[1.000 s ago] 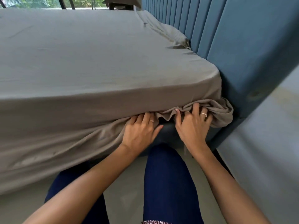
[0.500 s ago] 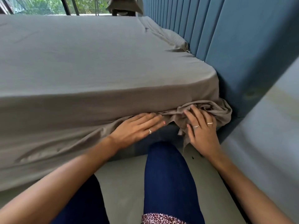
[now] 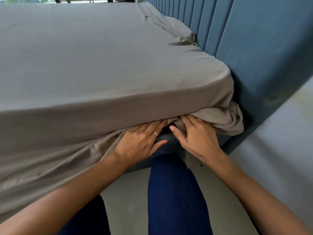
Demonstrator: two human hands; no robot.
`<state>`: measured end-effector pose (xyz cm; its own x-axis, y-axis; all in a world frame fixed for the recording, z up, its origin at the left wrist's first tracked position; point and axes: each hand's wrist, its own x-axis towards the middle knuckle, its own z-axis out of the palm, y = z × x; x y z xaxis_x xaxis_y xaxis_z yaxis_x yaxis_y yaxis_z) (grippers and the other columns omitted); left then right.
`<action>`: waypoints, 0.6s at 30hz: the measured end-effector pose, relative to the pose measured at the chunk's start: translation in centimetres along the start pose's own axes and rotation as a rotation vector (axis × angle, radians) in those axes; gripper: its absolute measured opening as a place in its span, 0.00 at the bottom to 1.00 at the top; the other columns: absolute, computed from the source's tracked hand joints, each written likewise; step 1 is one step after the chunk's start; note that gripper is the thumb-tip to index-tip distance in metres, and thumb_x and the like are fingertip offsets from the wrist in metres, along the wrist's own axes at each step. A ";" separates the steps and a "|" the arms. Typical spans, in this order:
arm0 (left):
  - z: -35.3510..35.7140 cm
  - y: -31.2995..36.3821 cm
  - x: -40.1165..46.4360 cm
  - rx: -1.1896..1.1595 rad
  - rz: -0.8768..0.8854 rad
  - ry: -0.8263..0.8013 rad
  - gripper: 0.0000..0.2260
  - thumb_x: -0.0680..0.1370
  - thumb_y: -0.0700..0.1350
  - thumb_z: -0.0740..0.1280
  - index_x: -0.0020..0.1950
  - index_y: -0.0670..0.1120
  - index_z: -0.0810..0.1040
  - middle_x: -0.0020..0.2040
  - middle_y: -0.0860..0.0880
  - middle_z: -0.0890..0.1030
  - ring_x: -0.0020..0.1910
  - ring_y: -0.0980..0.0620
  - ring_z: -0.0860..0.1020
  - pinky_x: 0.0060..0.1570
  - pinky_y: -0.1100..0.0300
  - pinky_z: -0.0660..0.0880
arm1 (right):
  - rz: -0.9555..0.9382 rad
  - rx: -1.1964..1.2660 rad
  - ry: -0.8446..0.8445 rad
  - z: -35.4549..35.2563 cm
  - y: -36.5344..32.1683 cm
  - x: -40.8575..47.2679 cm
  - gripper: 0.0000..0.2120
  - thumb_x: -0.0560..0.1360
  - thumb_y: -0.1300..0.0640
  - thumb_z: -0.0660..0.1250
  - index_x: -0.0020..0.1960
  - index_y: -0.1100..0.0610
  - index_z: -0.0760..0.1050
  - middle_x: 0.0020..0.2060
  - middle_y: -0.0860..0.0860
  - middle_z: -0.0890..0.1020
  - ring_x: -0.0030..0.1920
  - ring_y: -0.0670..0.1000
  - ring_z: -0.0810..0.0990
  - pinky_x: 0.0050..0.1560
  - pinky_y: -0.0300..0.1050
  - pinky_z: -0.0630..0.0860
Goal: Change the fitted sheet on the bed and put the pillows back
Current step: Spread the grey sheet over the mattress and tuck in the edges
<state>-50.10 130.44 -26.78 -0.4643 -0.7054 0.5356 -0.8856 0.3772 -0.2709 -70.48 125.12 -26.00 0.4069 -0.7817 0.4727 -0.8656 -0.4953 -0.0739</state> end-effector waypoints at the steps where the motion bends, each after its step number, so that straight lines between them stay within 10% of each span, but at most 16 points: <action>1: 0.1 0.7 0.6 -0.001 -0.064 -0.018 0.26 0.81 0.59 0.55 0.67 0.43 0.76 0.61 0.47 0.80 0.53 0.50 0.82 0.49 0.58 0.78 | 0.032 0.005 -0.041 -0.3 -0.3 0.8 0.36 0.77 0.31 0.48 0.55 0.59 0.81 0.51 0.54 0.84 0.53 0.53 0.81 0.53 0.46 0.76; 6: -0.2 2.8 3.4 -0.061 -0.294 -0.150 0.25 0.78 0.60 0.54 0.52 0.43 0.82 0.43 0.45 0.84 0.37 0.48 0.83 0.35 0.59 0.77 | 0.086 0.192 -0.330 -1.3 0.3 3.7 0.41 0.71 0.27 0.45 0.54 0.59 0.80 0.49 0.58 0.83 0.54 0.56 0.80 0.52 0.46 0.73; 10: 0.1 0.5 1.3 -0.159 -0.037 -0.098 0.22 0.81 0.52 0.54 0.66 0.40 0.76 0.60 0.42 0.81 0.52 0.44 0.82 0.50 0.53 0.80 | -0.146 0.238 -0.408 -2.4 2.5 2.4 0.28 0.78 0.37 0.51 0.67 0.54 0.72 0.62 0.54 0.78 0.63 0.51 0.74 0.63 0.39 0.65; 13: 0.3 -1.5 0.4 -0.172 0.164 -0.058 0.18 0.81 0.43 0.58 0.68 0.39 0.74 0.66 0.40 0.76 0.61 0.43 0.79 0.57 0.49 0.78 | -0.289 0.158 -0.227 -2.3 3.6 0.7 0.21 0.80 0.50 0.58 0.68 0.59 0.72 0.63 0.56 0.78 0.64 0.53 0.76 0.68 0.37 0.59; 18: -1.4 -0.5 0.8 -0.034 0.437 0.066 0.21 0.78 0.38 0.59 0.72 0.43 0.69 0.72 0.44 0.70 0.70 0.47 0.70 0.69 0.51 0.65 | -0.172 -0.022 0.101 -0.8 4.3 -5.8 0.19 0.76 0.55 0.64 0.66 0.55 0.74 0.69 0.58 0.72 0.70 0.61 0.68 0.66 0.62 0.66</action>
<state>-49.95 130.54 -25.11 -0.7926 -0.4359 0.4264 -0.6047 0.6517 -0.4578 -76.78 127.84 -28.34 0.5193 -0.6433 0.5625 -0.7923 -0.6092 0.0347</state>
